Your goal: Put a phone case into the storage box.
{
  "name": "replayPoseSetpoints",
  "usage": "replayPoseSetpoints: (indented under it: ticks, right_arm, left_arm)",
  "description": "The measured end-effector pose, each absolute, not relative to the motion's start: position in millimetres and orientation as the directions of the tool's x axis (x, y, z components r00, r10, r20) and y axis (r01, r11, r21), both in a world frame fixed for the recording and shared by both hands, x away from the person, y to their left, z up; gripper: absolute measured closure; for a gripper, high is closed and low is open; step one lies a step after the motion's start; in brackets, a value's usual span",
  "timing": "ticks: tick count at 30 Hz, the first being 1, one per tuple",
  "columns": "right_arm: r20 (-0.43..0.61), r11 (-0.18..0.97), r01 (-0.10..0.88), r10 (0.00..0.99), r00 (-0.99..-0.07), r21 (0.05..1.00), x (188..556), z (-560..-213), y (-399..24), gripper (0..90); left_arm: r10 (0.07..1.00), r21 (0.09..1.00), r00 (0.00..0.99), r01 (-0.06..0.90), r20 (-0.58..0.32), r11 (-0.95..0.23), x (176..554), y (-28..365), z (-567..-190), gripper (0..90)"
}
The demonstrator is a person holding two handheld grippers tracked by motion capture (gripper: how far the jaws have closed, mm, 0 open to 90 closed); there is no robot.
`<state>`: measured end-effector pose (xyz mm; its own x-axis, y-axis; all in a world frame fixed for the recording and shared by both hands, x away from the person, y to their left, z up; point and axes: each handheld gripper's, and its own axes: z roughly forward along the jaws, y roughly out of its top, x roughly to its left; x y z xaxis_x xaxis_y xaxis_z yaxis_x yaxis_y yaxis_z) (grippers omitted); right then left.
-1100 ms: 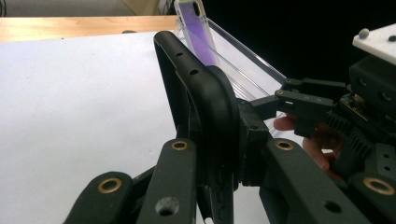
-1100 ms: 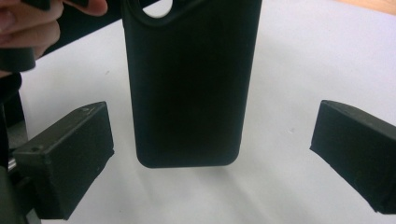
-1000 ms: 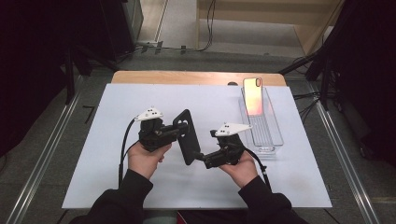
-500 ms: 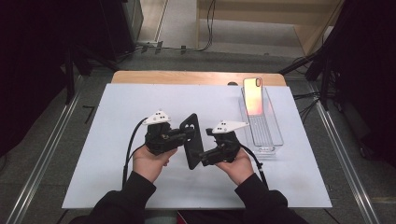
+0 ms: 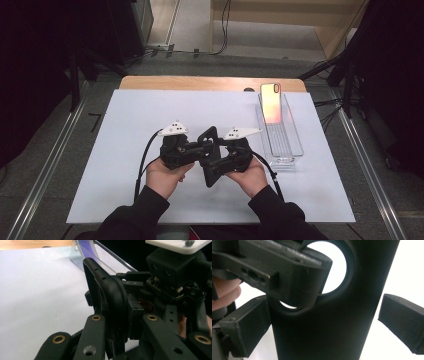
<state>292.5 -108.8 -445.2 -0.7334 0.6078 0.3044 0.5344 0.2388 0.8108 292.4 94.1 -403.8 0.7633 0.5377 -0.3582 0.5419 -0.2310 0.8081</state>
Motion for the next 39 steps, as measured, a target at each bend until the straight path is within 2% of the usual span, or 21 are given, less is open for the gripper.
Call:
replayPoseSetpoints:
  ticks: [2,9,18,23,32,39]
  right_arm:
    - [0.299,0.243,0.516,0.587,-0.752,0.821,291.1,-443.8,-109.7,10.0]
    - [0.261,0.272,0.497,0.597,-0.759,0.824,289.0,-440.4,-108.2,11.4]
    - [0.243,0.282,0.499,0.617,-0.748,0.820,290.9,-440.1,-114.2,11.7]
    - [0.252,0.281,0.511,0.622,-0.741,0.812,294.0,-439.9,-121.0,11.7]
    - [0.261,0.302,0.508,0.588,-0.765,0.807,295.6,-432.7,-134.3,11.7]
    - [0.265,0.322,0.499,0.557,-0.787,0.805,294.0,-426.0,-145.1,11.7]
  left_arm:
    - [0.537,0.806,0.760,0.548,-0.367,-0.225,293.0,94.9,-404.0,80.1]
    - [0.529,0.799,0.766,0.550,-0.366,-0.244,292.6,96.3,-403.1,77.6]
    - [0.534,0.769,0.734,0.600,-0.420,-0.219,295.5,108.8,-395.9,48.9]
    - [0.524,0.753,0.731,0.616,-0.438,-0.230,293.7,116.1,-391.6,38.9]
    - [0.482,0.728,0.759,0.614,-0.438,-0.305,290.8,127.3,-393.1,31.3]
    - [0.446,0.708,0.783,0.602,-0.433,-0.369,288.7,136.9,-399.2,31.1]
